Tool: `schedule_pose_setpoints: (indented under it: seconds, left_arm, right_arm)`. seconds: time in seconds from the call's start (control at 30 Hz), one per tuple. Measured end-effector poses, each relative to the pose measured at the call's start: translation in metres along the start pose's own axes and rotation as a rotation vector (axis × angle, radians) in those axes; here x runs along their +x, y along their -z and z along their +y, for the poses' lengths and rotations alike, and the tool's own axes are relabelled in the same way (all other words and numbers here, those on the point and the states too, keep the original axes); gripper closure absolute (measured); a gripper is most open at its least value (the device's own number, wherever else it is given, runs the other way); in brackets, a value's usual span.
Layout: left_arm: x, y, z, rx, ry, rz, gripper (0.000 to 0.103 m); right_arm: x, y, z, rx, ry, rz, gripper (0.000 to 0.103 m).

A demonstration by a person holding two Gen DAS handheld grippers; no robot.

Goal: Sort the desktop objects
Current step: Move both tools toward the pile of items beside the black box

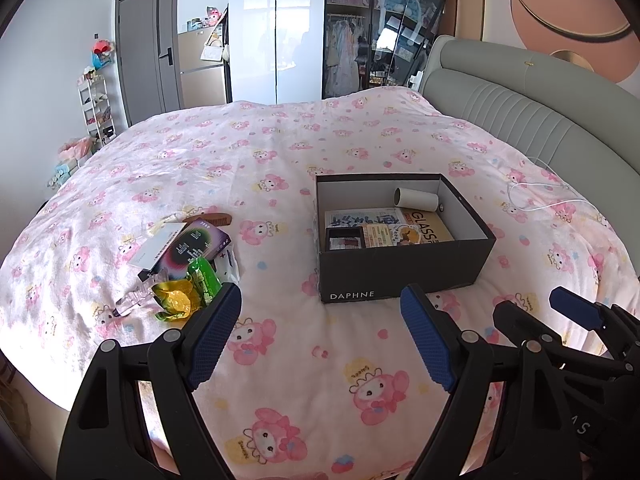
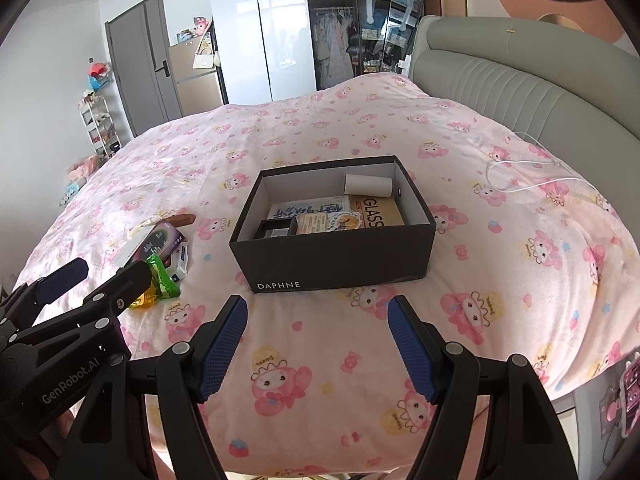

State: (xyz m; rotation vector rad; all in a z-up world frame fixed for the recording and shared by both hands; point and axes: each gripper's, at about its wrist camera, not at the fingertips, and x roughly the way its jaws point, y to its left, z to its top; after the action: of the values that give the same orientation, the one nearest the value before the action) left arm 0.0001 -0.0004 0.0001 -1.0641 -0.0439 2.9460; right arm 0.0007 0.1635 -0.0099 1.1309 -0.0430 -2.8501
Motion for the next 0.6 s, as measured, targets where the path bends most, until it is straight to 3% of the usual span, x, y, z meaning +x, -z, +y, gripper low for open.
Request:
schedule_pose_setpoints:
  seconds: [0.27,0.6]
  left_arm:
    - [0.000,0.000,0.004,-0.013,-0.002,-0.009,0.020]
    - [0.015,0.005,0.060,-0.111,-0.058,0.027,0.020]
  right_arm:
    - [0.013,-0.004,0.014,-0.025,-0.049,0.021,0.032]
    - [0.035,-0.009,0.044,-0.079,-0.130,0.052,0.032]
